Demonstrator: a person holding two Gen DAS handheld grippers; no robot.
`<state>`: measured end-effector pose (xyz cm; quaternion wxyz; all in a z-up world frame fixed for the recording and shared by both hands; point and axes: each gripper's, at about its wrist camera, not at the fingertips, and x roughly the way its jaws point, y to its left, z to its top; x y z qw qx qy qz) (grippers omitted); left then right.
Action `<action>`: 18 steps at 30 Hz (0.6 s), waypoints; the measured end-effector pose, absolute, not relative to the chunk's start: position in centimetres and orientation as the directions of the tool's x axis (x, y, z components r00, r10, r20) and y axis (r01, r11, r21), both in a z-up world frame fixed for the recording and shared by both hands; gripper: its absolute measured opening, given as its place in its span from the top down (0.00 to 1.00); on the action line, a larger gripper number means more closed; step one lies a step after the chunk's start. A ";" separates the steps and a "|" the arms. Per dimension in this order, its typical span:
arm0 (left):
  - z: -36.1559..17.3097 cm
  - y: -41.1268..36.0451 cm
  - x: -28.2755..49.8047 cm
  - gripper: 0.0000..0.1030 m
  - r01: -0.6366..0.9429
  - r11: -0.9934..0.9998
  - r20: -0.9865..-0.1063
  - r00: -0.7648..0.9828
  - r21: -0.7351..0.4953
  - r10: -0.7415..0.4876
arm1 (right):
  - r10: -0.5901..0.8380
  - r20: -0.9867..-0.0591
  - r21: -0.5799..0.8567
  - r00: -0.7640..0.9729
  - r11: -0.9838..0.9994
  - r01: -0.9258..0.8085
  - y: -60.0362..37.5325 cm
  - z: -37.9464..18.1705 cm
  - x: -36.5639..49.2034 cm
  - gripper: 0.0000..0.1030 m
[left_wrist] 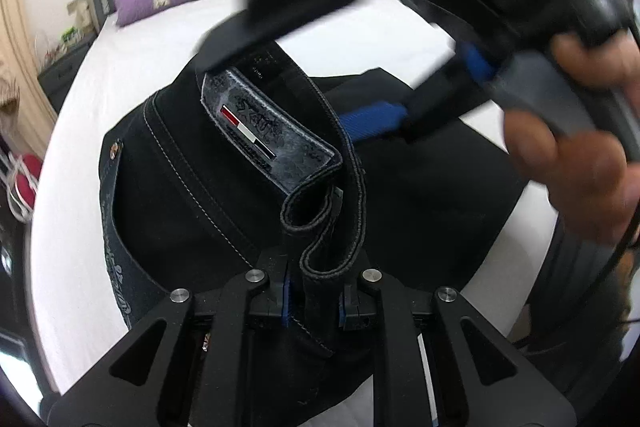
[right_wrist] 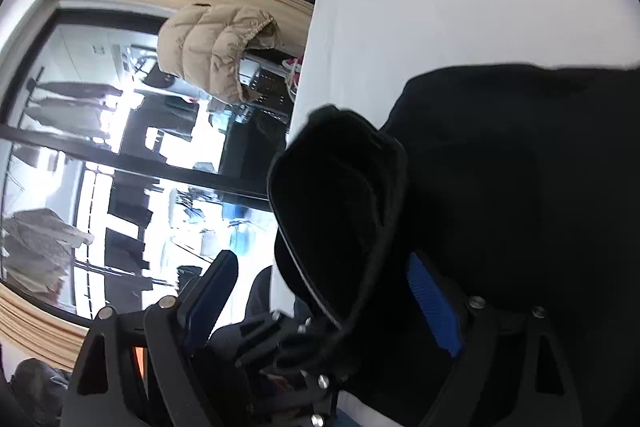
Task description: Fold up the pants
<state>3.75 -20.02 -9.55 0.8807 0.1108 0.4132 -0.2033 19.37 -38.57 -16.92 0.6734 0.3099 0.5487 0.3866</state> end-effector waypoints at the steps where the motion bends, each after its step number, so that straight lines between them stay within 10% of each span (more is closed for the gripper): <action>1: -9.6 -20.4 3.6 0.87 0.456 0.889 -0.772 0.582 0.047 -0.258 | 0.845 -0.525 0.824 0.102 0.534 -0.188 -38.6 -16.9 19.4 0.25; 6: -10.2 -22.1 1.6 0.87 0.478 0.876 -0.778 0.575 0.068 -0.253 | 0.769 -0.633 0.749 0.090 0.638 -0.180 -39.4 -17.7 19.7 0.75; 18: -10.1 -27.5 3.1 0.87 0.578 0.815 -0.806 0.498 0.034 -0.319 | 0.735 -0.653 0.722 0.181 0.677 -0.142 -45.2 -18.2 19.1 0.85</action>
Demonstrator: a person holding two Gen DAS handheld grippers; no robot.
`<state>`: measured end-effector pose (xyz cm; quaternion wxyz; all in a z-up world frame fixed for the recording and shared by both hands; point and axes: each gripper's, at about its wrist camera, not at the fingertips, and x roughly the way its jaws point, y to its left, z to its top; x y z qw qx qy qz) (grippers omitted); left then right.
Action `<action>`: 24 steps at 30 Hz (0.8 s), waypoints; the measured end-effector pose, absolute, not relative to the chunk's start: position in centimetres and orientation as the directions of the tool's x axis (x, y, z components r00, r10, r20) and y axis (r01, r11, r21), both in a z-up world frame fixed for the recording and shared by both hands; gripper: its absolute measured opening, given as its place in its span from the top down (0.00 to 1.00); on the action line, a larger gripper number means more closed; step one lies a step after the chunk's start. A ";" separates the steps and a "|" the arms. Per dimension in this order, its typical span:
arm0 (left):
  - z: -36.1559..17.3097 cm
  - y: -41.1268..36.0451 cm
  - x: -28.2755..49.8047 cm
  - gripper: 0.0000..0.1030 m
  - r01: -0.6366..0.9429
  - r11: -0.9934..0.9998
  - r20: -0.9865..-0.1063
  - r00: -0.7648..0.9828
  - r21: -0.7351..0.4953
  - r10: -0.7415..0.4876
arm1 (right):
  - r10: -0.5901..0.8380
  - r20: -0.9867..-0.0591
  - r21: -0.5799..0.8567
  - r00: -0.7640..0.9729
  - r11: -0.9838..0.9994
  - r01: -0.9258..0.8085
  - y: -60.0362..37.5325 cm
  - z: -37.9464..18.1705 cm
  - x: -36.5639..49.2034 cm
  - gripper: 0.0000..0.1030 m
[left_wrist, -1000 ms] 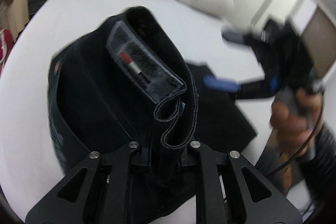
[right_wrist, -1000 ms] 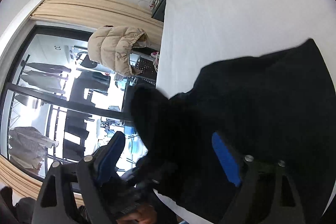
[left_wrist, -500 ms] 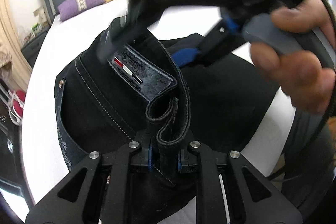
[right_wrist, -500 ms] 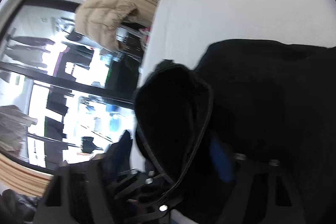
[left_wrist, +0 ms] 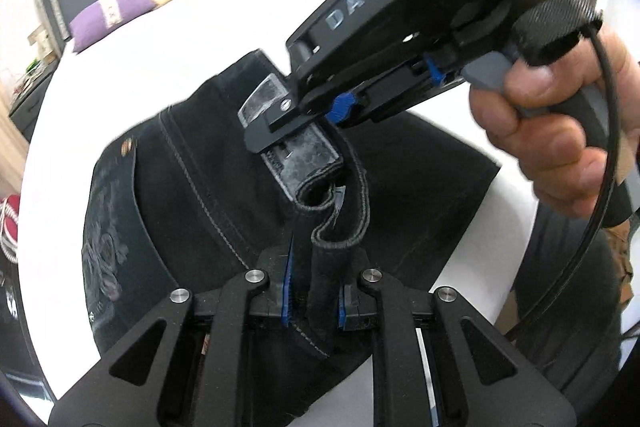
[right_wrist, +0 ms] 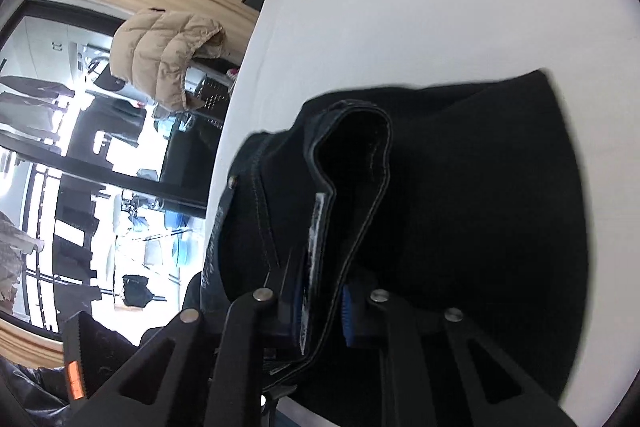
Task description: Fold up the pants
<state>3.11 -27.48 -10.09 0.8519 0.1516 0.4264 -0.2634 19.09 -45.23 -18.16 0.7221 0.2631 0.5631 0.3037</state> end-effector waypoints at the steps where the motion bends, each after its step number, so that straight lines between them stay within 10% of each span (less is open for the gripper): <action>1: -10.0 -28.5 3.2 0.87 0.587 0.808 -0.807 0.496 0.039 -0.321 | 0.734 -0.653 0.722 0.188 0.678 -0.139 -45.8 -18.1 19.2 0.85; 24: -11.1 -37.4 7.3 0.86 0.650 0.758 -0.846 0.433 0.054 -0.312 | 0.722 -0.657 0.733 0.215 0.679 -0.044 -53.8 -20.7 21.6 0.84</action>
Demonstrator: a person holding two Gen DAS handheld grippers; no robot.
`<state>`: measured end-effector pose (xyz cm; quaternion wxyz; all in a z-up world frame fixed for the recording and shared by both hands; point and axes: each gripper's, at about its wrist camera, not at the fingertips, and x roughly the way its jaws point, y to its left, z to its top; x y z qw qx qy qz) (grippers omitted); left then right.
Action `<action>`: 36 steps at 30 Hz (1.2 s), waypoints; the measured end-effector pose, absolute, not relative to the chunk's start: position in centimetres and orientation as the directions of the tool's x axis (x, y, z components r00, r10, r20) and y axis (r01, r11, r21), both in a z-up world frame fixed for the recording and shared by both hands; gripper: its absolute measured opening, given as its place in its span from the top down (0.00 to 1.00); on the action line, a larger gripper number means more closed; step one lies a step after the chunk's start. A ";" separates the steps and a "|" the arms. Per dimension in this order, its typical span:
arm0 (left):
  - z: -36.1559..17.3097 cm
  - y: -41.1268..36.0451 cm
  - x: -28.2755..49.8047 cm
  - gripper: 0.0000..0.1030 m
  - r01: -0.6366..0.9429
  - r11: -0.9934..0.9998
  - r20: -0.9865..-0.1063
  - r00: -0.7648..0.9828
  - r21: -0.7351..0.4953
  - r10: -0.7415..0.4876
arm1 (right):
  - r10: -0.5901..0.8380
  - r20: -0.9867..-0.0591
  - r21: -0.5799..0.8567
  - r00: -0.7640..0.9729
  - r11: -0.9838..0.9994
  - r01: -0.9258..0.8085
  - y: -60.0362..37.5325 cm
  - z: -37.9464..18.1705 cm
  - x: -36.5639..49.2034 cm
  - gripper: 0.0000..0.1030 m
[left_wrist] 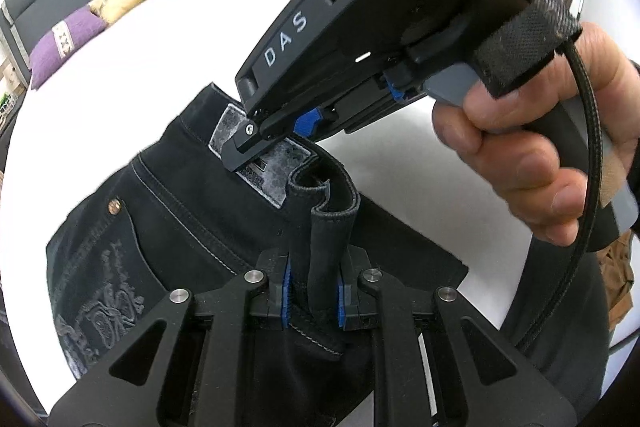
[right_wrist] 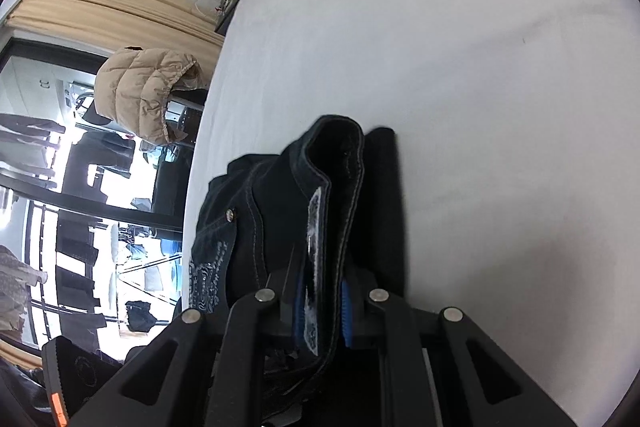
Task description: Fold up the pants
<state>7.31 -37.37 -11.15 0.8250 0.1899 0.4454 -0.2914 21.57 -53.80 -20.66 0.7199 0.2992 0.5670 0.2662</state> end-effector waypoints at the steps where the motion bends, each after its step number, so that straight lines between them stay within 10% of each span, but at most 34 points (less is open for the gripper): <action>1: -11.6 -36.6 7.1 0.84 0.648 0.760 -0.848 0.426 0.044 -0.314 | 0.717 -0.664 0.729 0.213 0.684 -0.029 -54.0 -21.5 21.4 0.83; 6: -10.8 -34.5 7.3 0.49 0.657 0.751 -0.853 0.354 -0.066 -0.384 | 0.764 -0.583 0.795 0.276 0.606 0.003 -55.2 -22.9 20.1 0.74; 11: -8.3 -28.6 6.9 0.43 0.600 0.758 -0.817 0.284 -0.256 -0.501 | 0.659 -0.653 0.725 0.372 0.686 0.058 -57.8 -20.2 18.0 0.55; 17: -7.0 -19.8 8.6 0.43 0.475 0.791 -0.743 0.348 -0.386 -0.572 | 0.754 -0.550 0.780 0.359 0.617 -0.103 -55.1 -15.8 15.0 0.90; 21: -7.5 -15.5 13.2 0.71 0.377 0.805 -0.725 0.365 -0.458 -0.583 | 0.755 -0.592 0.761 0.283 0.639 -0.112 -51.9 -17.2 14.9 0.92; 36: -12.9 -11.7 17.2 0.79 0.304 0.775 -0.694 0.345 -0.554 -0.632 | 0.747 -0.583 0.801 0.321 0.594 0.074 -54.3 -23.3 13.7 1.00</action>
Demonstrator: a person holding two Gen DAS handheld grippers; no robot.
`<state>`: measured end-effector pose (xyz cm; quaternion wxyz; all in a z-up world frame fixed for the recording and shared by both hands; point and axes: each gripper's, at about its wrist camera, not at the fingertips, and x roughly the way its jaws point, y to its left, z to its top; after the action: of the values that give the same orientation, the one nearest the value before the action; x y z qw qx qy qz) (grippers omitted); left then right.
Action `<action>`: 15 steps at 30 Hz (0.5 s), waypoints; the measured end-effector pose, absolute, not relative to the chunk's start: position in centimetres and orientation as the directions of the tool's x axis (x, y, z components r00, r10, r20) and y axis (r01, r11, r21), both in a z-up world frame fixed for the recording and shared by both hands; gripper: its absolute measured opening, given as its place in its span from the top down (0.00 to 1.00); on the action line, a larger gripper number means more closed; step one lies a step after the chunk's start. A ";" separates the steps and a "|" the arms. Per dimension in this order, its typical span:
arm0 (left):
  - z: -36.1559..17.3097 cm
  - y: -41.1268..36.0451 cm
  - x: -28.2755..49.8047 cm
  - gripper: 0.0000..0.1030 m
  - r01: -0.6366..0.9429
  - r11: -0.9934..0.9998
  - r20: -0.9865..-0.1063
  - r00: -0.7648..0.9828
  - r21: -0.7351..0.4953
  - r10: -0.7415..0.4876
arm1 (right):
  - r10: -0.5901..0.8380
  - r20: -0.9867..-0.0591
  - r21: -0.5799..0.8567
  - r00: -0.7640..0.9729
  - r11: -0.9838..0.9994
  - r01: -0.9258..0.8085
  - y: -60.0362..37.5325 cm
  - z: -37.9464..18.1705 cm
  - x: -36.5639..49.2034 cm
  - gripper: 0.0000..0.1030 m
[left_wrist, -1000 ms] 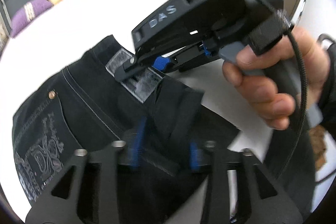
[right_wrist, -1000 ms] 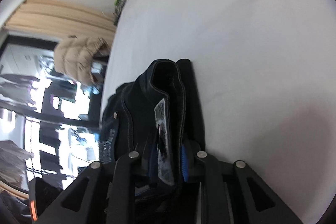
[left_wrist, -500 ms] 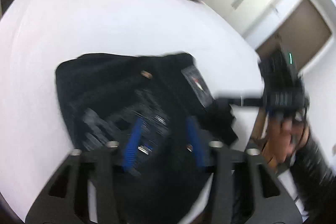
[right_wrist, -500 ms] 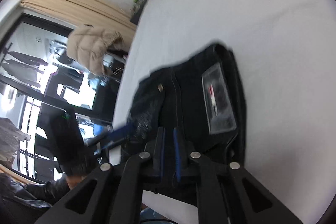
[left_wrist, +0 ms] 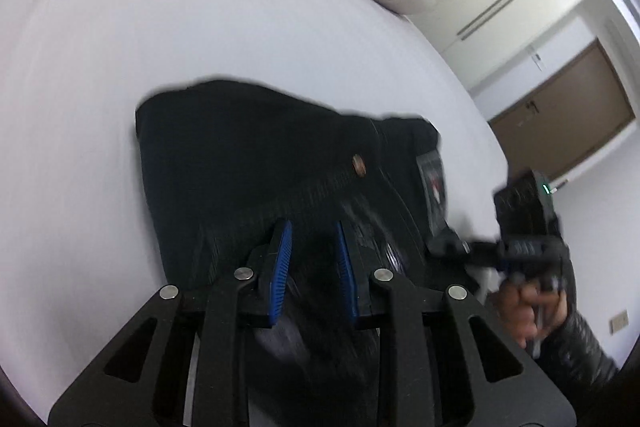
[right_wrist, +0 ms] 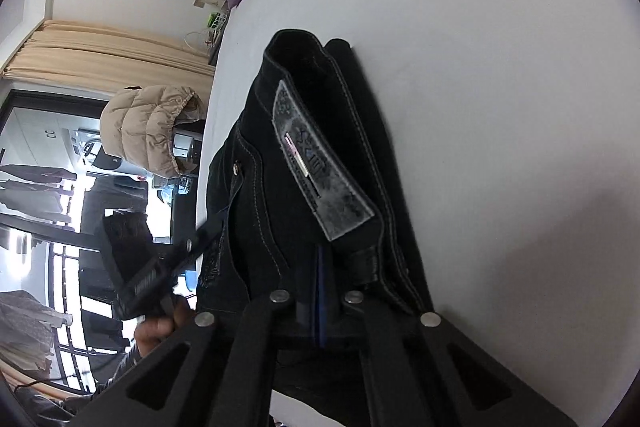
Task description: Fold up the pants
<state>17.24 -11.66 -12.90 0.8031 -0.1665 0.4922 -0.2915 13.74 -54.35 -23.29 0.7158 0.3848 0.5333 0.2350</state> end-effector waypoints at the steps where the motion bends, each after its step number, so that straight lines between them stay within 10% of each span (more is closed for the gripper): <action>1: -12.6 -11.5 16.2 0.79 0.324 0.771 -0.689 0.348 -0.548 -0.636 | 0.745 -0.582 0.801 0.325 0.595 0.070 -54.4 -23.3 13.6 1.00; 15: -12.1 -13.2 5.2 0.79 0.492 0.783 -0.723 0.370 -0.381 -0.584 | 0.749 -0.552 0.806 0.366 0.592 0.004 -54.0 -21.3 9.7 1.00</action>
<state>5.23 -13.17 -12.11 0.8261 -0.0502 0.4571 -0.3258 9.71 -54.03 -21.31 0.7367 0.3745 0.5030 0.2530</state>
